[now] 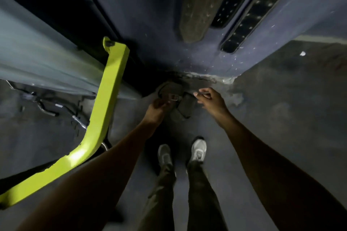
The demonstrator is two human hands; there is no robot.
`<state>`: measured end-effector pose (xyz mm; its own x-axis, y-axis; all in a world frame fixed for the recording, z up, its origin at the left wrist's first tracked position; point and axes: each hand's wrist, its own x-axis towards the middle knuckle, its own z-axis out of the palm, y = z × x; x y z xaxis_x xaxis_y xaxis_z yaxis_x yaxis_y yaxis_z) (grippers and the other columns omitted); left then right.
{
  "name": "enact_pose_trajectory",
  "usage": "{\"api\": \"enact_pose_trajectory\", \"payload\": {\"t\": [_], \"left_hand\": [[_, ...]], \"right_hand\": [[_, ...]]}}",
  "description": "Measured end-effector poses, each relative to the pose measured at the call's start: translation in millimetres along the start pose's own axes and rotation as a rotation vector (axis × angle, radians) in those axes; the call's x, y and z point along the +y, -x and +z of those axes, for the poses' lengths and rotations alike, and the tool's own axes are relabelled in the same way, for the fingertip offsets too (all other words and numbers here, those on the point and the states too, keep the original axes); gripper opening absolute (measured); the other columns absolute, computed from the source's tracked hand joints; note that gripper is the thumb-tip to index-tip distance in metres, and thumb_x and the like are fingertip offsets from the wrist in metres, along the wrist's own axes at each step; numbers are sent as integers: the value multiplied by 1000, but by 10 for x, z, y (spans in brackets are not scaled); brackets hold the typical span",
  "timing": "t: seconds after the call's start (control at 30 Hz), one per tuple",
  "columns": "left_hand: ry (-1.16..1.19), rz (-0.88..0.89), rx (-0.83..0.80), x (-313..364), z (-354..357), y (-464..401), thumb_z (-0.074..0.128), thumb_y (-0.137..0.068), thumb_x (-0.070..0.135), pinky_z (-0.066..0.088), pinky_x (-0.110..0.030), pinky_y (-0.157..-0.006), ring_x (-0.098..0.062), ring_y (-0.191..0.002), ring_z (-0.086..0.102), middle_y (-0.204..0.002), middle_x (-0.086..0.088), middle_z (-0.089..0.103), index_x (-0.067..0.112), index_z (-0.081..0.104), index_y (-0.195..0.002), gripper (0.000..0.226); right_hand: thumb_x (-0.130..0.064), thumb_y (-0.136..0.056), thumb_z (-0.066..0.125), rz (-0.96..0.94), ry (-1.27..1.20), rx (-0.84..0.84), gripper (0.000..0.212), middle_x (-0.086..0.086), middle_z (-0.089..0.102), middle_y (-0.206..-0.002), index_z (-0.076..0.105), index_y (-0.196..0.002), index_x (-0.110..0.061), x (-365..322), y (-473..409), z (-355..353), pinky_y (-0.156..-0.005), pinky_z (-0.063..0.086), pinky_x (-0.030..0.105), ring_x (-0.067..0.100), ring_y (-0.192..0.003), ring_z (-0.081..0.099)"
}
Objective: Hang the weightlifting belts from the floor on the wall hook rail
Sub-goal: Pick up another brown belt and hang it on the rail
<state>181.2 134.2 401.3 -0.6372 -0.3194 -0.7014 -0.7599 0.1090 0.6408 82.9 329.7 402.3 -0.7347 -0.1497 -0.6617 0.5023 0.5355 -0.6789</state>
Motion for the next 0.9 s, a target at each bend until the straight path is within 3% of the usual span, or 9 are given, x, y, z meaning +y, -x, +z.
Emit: {"api": "enact_pose_trajectory", "payload": {"t": [0.13,0.2,0.3,0.37,0.53,0.67,0.73,0.8,0.9], "left_hand": [[-89,-98,-6,-429,268,-820,58,-101,34,41,-9,-48,-5,-67,54,-94,-3,64,12,68,-114,28],[75,-142,-25,-694,414,-1237,59,-101,24,54,-19,-73,-16,-84,61,-102,-7,64,9,65,-118,24],[261,-185,-65,-1120,624,-1894,52,-103,9,46,-43,-101,-24,-100,58,-107,-9,60,18,60,-100,12],[282,-213,-72,-1395,807,-2362,52,-103,9,47,-37,-93,-16,-90,57,-99,-1,61,25,56,-93,19],[261,-250,-54,-1955,1268,-3404,55,-101,9,50,-36,-90,-19,-92,59,-103,-6,62,19,58,-94,13],[399,-298,-27,-2176,1642,-3958,51,-104,18,43,-19,-62,-7,-76,55,-89,7,59,20,58,-100,9],[487,-289,-32,-2260,1770,-4137,56,-103,30,48,-24,-72,-10,-90,64,-104,5,68,23,61,-114,14],[495,-237,-61,-2334,1875,-4253,57,-102,30,50,-31,-87,-22,-114,64,-129,-4,66,20,58,-133,33],[278,-69,-143,-2476,1968,-4272,65,-98,16,47,-9,-88,-25,-134,53,-148,-10,54,14,41,-150,58]], "right_hand": [[-38,-94,74,54,-28,-32,36,2,72,-114,65,-120,-15,475,-814,324,-94,57,42,25,-102,75],[-37,-95,73,83,-53,-55,35,5,73,-118,64,-120,-14,769,-1289,489,-88,57,38,25,-106,74],[-37,-96,72,118,-65,-108,34,9,72,-123,62,-120,-15,1238,-2055,740,-89,56,39,26,-110,72],[-38,-96,71,124,-46,-142,34,7,71,-125,61,-121,-17,1542,-2570,903,-92,57,40,21,-107,71],[-36,-97,70,90,6,-151,43,5,67,-120,59,-131,-12,2141,-3694,1309,-66,53,19,14,-91,65],[-50,-95,68,-51,171,-130,61,6,55,-143,50,-145,-19,2402,-4363,1581,-95,48,32,20,-124,56],[-54,-93,67,-94,244,-164,72,6,48,-154,42,-152,-21,2497,-4549,1706,-107,45,39,26,-136,51],[-53,-91,71,-108,273,-210,74,5,54,-148,43,-150,-19,2597,-4641,1787,-100,48,33,27,-136,52],[-51,-85,79,-141,262,-201,55,1,66,-120,56,-123,-18,2702,-4646,1782,-86,55,28,26,-122,64]]}}
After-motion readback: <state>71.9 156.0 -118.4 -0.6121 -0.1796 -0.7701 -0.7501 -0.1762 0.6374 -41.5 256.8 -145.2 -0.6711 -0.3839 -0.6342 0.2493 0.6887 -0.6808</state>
